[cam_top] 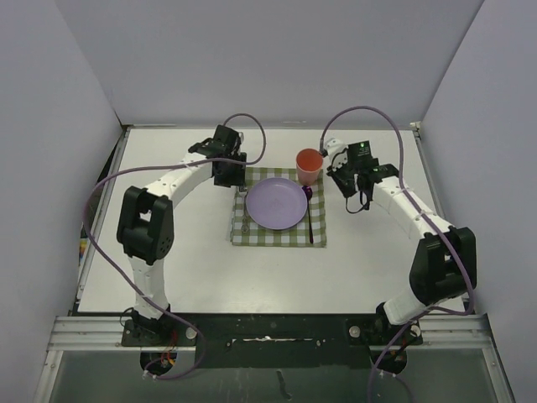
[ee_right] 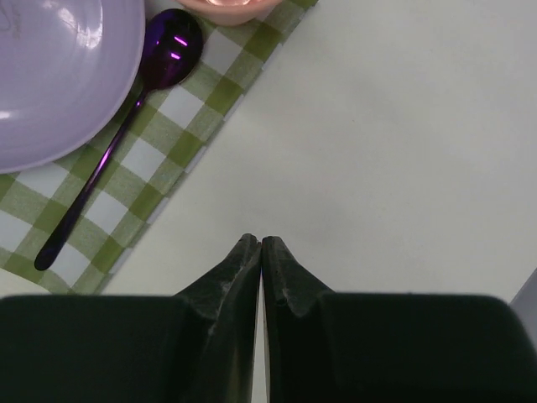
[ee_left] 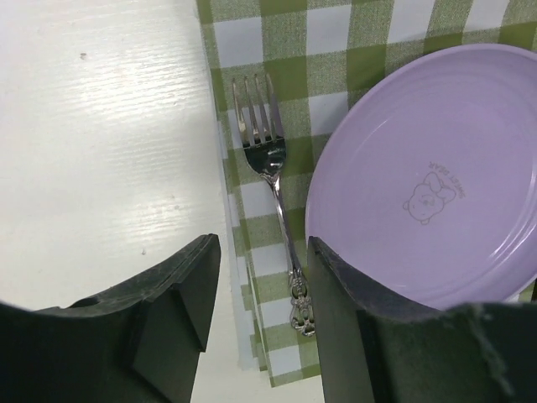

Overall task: Set the dinner table for one person
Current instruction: Adjust the utensils at the center of the board.

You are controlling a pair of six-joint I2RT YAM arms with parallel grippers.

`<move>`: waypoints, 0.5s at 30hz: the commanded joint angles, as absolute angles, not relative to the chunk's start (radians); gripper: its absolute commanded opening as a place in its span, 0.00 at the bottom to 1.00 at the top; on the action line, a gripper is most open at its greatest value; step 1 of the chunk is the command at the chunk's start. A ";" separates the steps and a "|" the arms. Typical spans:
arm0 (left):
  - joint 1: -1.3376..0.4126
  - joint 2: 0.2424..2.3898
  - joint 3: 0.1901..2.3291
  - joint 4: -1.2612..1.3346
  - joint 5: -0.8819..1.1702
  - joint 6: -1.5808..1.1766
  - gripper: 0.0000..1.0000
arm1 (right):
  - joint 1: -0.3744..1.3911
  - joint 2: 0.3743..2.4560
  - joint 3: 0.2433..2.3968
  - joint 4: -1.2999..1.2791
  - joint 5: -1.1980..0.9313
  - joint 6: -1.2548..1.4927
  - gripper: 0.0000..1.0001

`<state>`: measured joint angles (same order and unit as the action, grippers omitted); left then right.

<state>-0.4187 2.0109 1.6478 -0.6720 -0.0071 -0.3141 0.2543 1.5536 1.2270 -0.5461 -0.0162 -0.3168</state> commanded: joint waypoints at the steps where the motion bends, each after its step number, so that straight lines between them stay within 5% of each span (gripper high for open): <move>1: -0.416 1.874 1.600 -0.615 -0.049 -0.332 0.45 | 0.230 1.488 1.223 -0.541 -0.002 -0.330 0.07; 15: -0.533 1.618 1.387 -0.623 -0.038 -0.441 0.45 | 0.265 1.413 1.180 -0.598 -0.013 -0.378 0.00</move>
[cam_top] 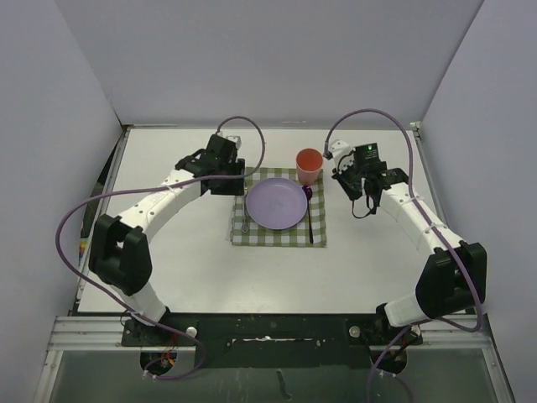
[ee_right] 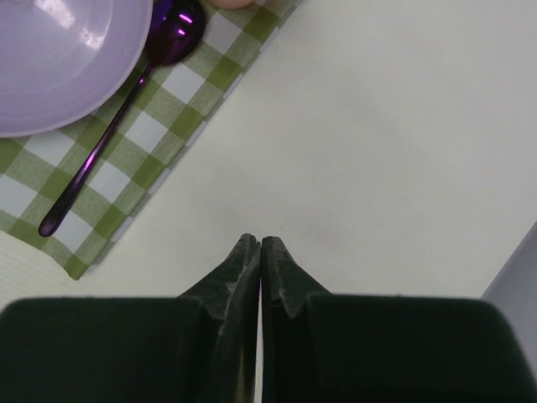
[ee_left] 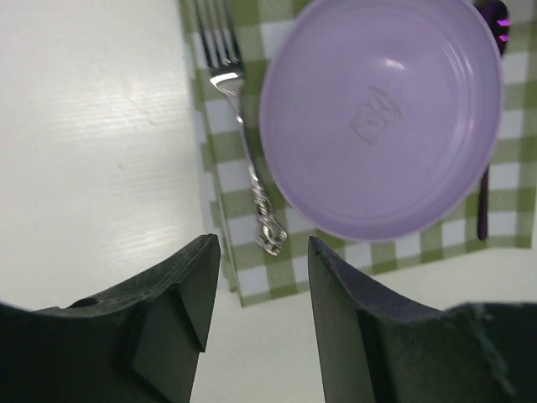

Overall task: Set the dinner table for one person
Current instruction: Adjust the utensils at the center of the board.

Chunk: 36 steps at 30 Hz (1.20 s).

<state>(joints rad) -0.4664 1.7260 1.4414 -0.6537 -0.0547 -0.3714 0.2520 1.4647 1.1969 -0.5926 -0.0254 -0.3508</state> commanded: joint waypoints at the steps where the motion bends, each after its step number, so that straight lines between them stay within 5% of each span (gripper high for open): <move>1: -0.536 1.621 1.378 -0.620 -0.020 -0.455 0.45 | 0.266 1.412 1.178 -0.599 -0.013 -0.378 0.00; 9: -0.629 1.678 1.408 -0.632 -0.099 -0.494 0.39 | 0.263 1.397 1.184 -0.594 -0.012 -0.365 0.00; 14: -0.412 1.700 1.394 -0.475 -0.002 -0.455 0.39 | 0.239 1.380 1.158 -0.584 -0.016 -0.359 0.00; 29: -0.364 2.252 2.062 -0.685 0.031 -0.395 0.38 | 0.153 1.343 1.137 -0.588 -0.083 -0.325 0.00; 36: -0.375 2.204 1.890 -0.632 0.001 -0.421 0.38 | 0.143 1.345 1.138 -0.587 -0.089 -0.331 0.00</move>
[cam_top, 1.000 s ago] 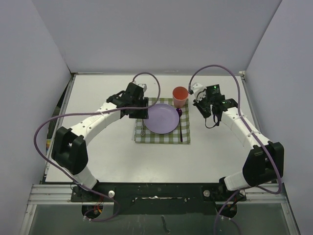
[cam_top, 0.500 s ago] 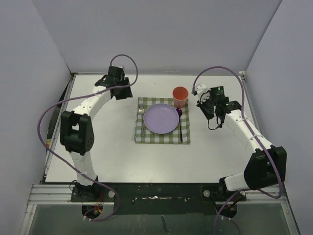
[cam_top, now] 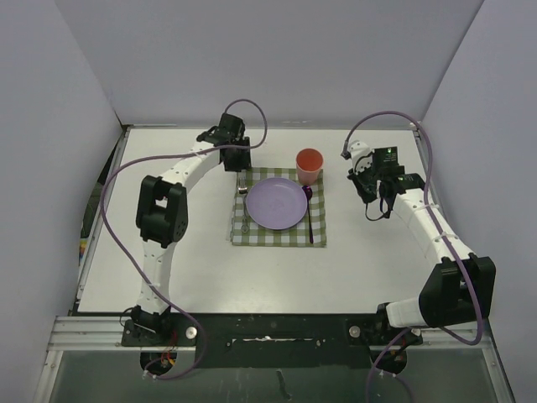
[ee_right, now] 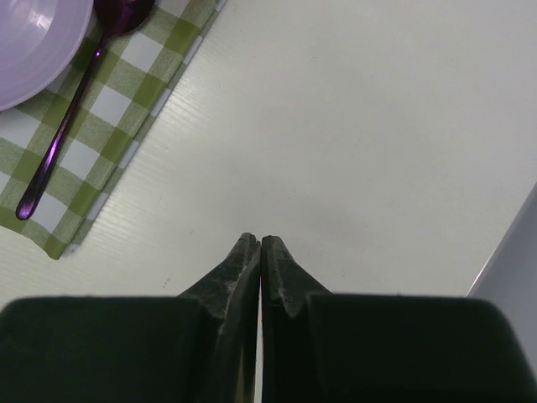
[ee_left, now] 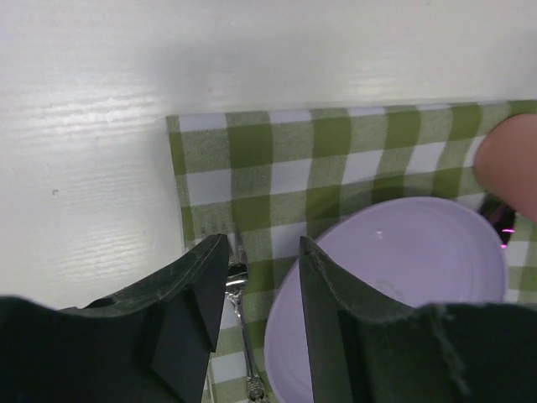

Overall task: Set the dinner table for one person
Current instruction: Adjust the utensils at the center of the board.

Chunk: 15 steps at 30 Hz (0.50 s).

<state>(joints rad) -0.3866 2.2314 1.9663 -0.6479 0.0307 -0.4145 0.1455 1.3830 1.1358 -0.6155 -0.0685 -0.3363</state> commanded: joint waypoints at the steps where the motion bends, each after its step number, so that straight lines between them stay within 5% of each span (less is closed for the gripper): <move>1: -0.373 2.198 1.870 -0.629 -0.005 -0.424 0.38 | 0.144 1.346 1.137 -0.585 -0.092 -0.331 0.00; 6: -0.369 2.195 1.810 -0.585 -0.002 -0.427 0.38 | 0.144 1.347 1.135 -0.585 -0.105 -0.330 0.00; 9: -0.371 2.207 1.833 -0.581 0.011 -0.424 0.29 | 0.141 1.344 1.130 -0.586 -0.106 -0.331 0.00; 15: -0.376 2.193 1.854 -0.582 0.017 -0.411 0.31 | 0.128 1.329 1.115 -0.586 -0.116 -0.331 0.00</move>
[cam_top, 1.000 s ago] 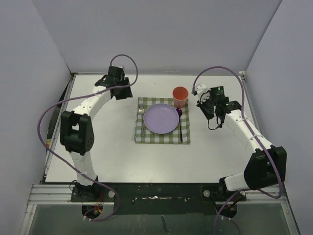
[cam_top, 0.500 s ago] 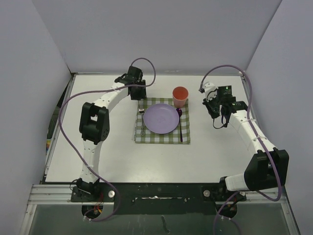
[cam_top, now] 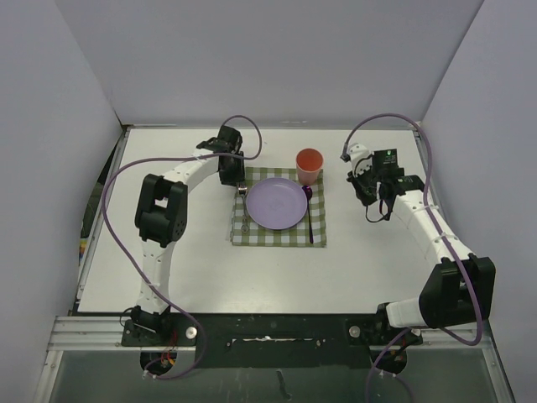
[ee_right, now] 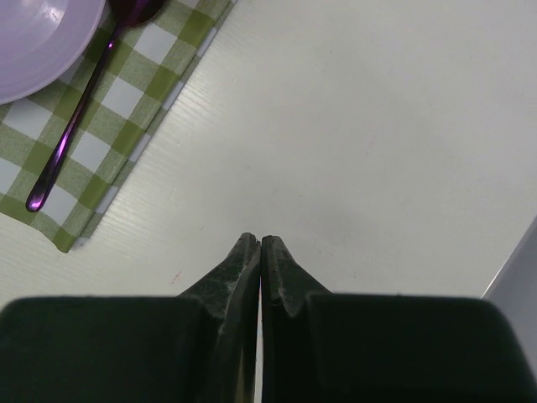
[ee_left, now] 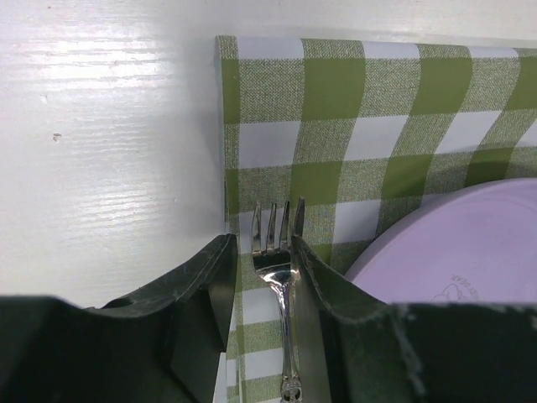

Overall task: Set the dinner table for one person
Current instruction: Adjust the utensils at the center of the board.

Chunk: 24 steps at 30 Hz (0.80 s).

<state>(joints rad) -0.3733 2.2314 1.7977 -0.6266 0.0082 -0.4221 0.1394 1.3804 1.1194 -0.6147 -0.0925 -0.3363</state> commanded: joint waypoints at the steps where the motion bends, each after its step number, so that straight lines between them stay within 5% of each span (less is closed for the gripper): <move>1: -0.376 2.196 1.859 -0.584 0.019 -0.411 0.32 | 0.125 1.328 1.114 -0.585 -0.116 -0.332 0.00; 24: -0.412 2.142 1.876 -0.530 -0.006 -0.348 0.32 | 0.104 1.331 1.089 -0.566 -0.113 -0.337 0.00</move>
<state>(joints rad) -0.3862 2.2311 1.8259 -0.5865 0.0166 -0.3885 0.1104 1.3605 1.0962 -0.6140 -0.0986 -0.3367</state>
